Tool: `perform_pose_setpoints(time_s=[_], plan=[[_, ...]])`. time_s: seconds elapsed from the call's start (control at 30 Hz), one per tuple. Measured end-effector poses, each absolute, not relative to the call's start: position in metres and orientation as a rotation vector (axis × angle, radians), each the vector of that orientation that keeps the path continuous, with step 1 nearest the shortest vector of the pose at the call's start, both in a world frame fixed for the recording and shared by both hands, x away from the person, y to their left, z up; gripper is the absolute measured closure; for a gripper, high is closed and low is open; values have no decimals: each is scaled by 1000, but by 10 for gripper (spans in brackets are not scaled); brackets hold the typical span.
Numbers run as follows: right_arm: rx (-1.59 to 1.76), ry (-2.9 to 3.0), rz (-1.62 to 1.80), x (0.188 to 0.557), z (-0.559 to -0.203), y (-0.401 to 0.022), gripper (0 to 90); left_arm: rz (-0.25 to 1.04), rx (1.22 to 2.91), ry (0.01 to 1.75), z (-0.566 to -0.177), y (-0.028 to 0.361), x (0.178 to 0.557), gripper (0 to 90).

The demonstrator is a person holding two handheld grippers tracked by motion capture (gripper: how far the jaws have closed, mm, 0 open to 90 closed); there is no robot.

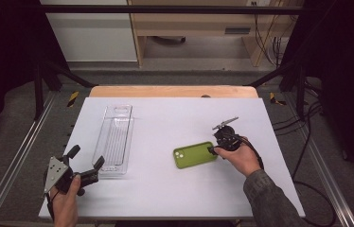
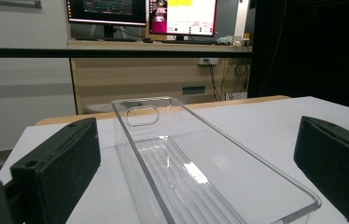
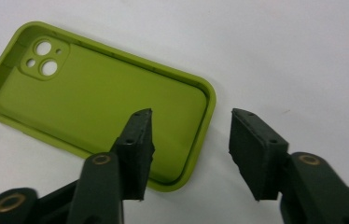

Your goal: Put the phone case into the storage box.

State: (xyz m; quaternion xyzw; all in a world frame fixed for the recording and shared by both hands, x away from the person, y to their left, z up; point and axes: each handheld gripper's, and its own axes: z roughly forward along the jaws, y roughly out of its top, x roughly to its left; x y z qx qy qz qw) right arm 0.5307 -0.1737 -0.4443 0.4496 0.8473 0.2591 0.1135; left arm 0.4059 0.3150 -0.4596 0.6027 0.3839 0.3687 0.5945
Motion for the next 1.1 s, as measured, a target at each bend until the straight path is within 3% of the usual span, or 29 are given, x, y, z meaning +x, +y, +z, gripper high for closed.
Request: perform_pose_setpoints(time_s=[0.23,0.53,1.1], plan=[[1340,2511,742,533,-447,-177,626,856,1403,893,-459,315,406,4],[1416,2510,718,537,-452,-180,700,856,1403,891,-459,315,406,4],[1477,2527,712,540,-455,-180,746,854,1402,892,-460,315,406,4]])
